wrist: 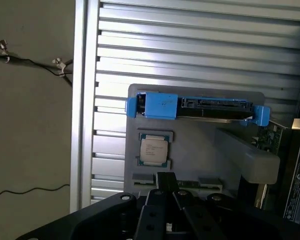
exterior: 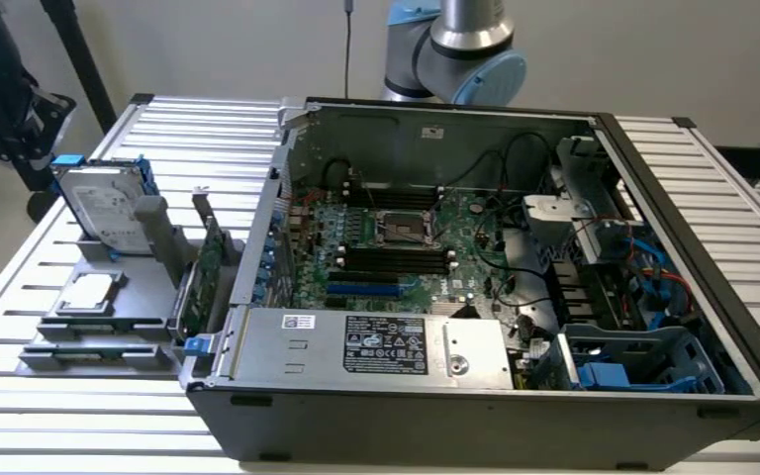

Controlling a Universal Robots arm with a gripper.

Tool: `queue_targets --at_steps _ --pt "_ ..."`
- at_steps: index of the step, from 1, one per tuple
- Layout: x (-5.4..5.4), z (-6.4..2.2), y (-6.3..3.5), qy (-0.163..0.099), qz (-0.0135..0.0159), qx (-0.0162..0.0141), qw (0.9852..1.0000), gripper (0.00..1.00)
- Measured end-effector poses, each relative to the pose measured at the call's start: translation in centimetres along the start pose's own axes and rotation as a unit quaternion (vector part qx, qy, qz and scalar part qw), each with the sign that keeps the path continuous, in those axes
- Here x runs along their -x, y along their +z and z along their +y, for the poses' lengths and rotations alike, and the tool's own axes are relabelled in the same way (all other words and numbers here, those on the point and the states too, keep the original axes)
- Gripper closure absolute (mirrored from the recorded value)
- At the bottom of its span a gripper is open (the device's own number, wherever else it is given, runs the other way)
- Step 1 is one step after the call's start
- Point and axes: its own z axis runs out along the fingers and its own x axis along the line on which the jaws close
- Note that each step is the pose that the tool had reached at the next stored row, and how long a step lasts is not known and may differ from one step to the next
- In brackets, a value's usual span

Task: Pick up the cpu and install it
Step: 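Pick up the cpu and move it towards the insertion slot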

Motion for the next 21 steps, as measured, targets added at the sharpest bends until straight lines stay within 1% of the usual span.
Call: queue_targets --at_steps 4,5,6,9,10,12,13,15,19,21 --pt "0.0 0.00 0.00 0.000 0.0000 0.0000 1.0000 0.88" --pt "0.0 0.00 0.00 0.000 0.0000 0.0000 1.0000 0.82" --pt "0.0 0.00 0.00 0.000 0.0000 0.0000 1.0000 0.82" --pt "0.0 0.01 0.09 0.000 0.0000 -0.0003 1.0000 0.64" --pt "-0.1 0.02 0.19 0.000 0.0000 -0.0007 1.0000 0.64" --pt "-0.1 0.03 0.42 0.000 0.0001 -0.0008 1.0000 0.53" --pt "-0.1 0.05 0.58 0.000 0.0001 -0.0008 1.0000 0.53" --pt "-0.1 0.08 0.93 0.000 0.0001 -0.0008 1.0000 0.40" --pt "-0.1 0.14 1.67 0.000 0.0000 -0.0008 1.0000 0.40" --pt "-0.1 0.16 2.01 0.000 0.0001 -0.0008 1.0000 0.38"
